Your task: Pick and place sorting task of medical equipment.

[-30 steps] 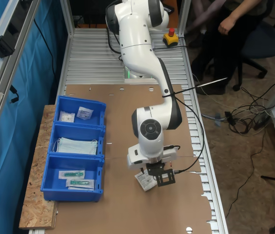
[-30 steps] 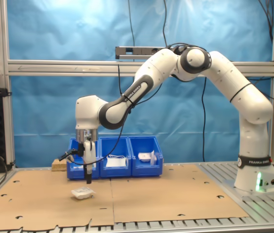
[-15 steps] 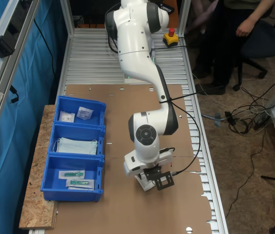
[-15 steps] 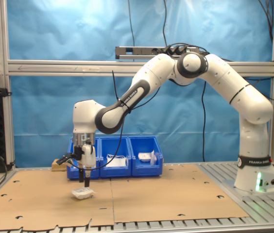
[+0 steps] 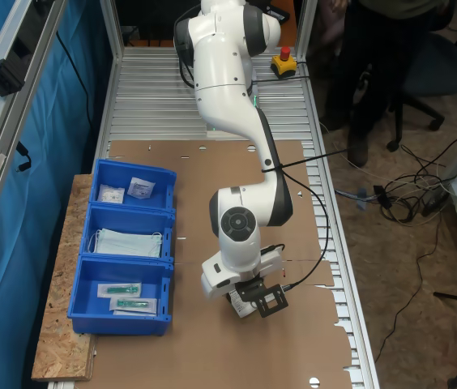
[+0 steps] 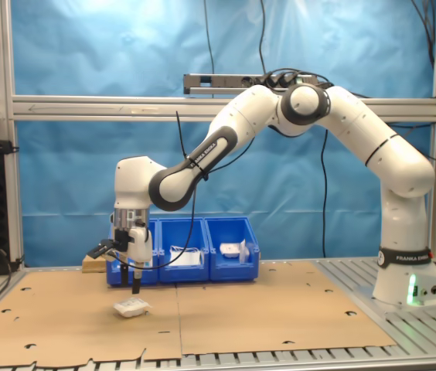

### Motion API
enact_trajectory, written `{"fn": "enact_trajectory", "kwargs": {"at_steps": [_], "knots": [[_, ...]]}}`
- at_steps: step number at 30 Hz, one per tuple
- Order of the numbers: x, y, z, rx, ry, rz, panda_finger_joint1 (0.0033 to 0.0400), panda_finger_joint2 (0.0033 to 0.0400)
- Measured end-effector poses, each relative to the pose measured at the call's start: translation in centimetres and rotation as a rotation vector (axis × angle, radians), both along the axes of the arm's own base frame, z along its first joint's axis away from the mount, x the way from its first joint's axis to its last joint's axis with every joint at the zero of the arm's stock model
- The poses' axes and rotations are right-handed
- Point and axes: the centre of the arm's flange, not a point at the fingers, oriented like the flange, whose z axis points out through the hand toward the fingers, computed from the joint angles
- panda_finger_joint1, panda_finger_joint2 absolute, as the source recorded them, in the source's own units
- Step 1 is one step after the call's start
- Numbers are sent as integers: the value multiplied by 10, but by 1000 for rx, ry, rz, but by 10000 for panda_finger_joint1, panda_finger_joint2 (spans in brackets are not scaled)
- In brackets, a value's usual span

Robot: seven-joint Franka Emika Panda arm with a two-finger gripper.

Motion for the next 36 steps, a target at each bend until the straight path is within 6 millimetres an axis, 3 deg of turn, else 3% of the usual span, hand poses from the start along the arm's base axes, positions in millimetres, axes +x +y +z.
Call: {"fn": "enact_trajectory", "kwargs": {"at_steps": [18, 36], "knots": [[0, -6, -3, -9, -3, 54, 400, 400], [-4, -6, -25, -1, 19, 76, 400, 400]]}}
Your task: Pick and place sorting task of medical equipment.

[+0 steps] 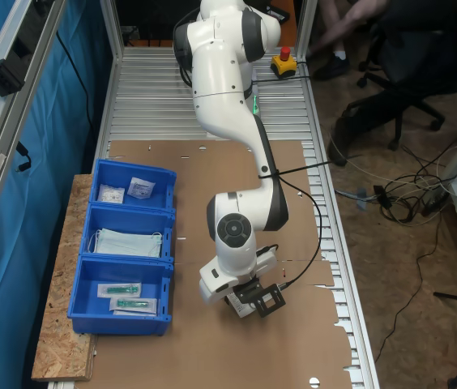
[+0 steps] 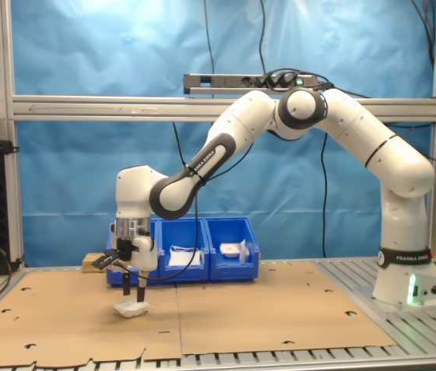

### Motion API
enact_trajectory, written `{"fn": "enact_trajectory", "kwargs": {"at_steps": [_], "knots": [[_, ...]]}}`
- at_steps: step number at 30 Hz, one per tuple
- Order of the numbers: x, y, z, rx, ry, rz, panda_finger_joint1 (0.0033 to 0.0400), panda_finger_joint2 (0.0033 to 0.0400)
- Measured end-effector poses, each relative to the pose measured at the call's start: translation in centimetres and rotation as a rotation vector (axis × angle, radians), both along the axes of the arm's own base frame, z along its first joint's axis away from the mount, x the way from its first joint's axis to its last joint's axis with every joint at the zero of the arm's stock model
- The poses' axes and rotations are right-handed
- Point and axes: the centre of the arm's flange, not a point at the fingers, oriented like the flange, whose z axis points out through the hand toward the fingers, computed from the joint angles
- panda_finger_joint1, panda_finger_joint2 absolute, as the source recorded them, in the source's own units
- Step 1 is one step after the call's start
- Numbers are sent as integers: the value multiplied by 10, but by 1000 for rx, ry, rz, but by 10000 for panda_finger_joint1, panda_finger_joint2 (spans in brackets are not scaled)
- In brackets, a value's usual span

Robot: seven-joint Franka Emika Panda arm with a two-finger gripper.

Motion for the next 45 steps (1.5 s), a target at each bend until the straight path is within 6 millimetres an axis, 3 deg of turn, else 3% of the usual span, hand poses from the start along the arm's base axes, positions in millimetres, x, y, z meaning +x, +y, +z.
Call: {"fn": "enact_trajectory", "kwargs": {"at_steps": [32, 45], "knots": [[-5, 3, -34, 19, 13, 27, 400, 400], [-3, 3, -33, 19, 2, 29, 400, 400]]}}
